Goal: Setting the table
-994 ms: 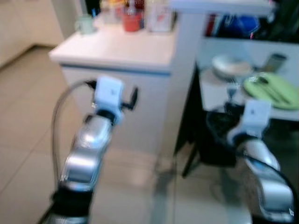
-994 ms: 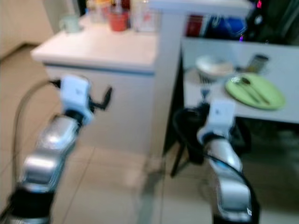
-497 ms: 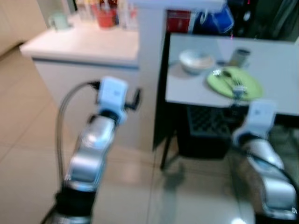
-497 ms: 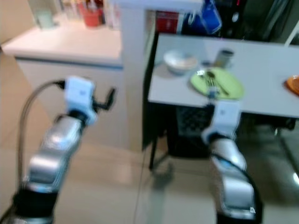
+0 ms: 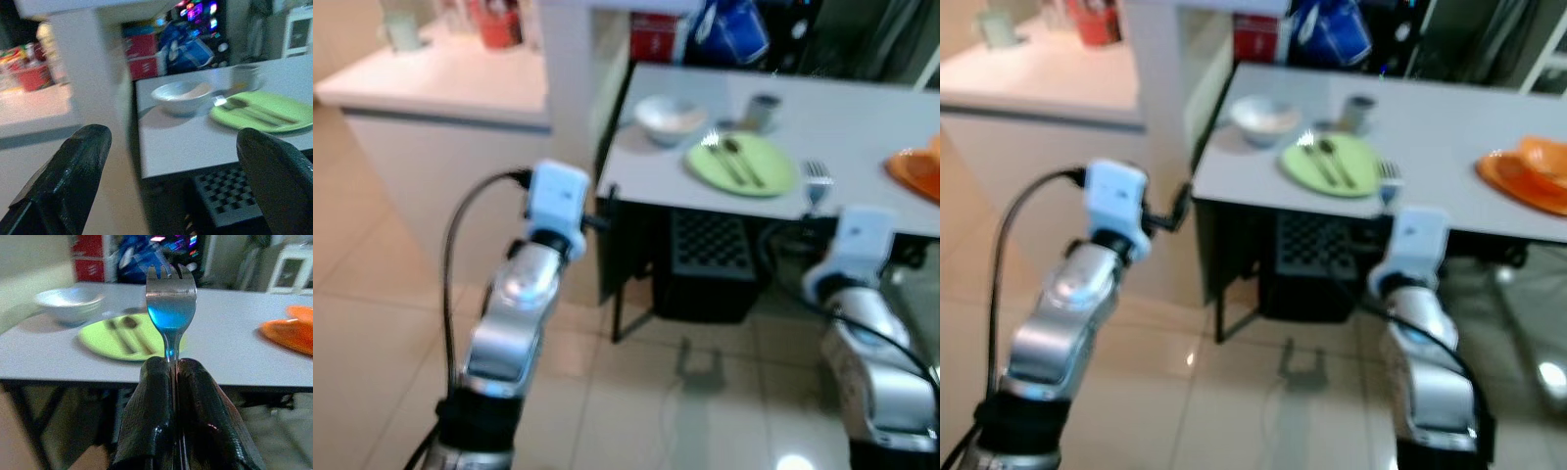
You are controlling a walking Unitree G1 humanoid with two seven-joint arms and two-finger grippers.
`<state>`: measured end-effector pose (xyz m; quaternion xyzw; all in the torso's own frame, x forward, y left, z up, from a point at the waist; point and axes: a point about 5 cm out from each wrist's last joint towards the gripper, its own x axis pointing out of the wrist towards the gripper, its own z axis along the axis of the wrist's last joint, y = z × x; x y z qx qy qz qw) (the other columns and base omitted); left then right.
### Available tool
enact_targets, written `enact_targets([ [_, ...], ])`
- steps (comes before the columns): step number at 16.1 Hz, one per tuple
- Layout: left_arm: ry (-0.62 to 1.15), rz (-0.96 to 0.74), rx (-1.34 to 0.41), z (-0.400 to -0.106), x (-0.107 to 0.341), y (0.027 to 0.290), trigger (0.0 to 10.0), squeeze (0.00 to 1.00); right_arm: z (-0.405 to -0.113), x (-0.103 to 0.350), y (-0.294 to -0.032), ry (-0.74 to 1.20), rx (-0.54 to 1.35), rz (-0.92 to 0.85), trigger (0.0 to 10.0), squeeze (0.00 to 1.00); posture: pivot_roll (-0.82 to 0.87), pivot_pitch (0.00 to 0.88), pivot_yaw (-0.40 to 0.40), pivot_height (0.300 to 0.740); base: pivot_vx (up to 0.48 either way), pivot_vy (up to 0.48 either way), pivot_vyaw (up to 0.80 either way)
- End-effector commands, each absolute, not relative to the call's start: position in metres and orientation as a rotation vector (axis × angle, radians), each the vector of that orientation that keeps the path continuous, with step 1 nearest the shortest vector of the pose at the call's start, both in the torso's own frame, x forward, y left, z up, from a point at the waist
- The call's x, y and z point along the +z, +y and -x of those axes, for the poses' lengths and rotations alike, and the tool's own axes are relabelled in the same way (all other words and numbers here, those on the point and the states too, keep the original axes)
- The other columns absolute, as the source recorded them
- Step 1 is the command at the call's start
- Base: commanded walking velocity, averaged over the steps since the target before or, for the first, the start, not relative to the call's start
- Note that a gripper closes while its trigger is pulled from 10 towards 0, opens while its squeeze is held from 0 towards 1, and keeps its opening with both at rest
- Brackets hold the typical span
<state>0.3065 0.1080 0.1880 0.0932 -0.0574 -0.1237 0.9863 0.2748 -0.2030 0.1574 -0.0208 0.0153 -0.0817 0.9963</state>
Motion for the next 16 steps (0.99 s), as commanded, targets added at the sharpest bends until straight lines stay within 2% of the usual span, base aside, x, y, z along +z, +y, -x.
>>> enact_targets([
  [1,-0.123,-0.202,-0.222,-0.3080,0.1900,0.1154,10.0,0.00,-0.2762,0.1617,-0.1983,0.009,-0.150,0.042,10.0,0.00,-0.06,0.000,-0.016,0.740,0.000,-0.405,0.00],
  [16,-0.134,-0.194,-0.240,-0.3077,0.1896,0.1060,10.0,0.00,-0.2765,0.1580,-0.2052,0.028,-0.162,0.040,10.0,0.00,-0.09,0.000,-0.022,0.740,0.000,-0.406,0.00],
])
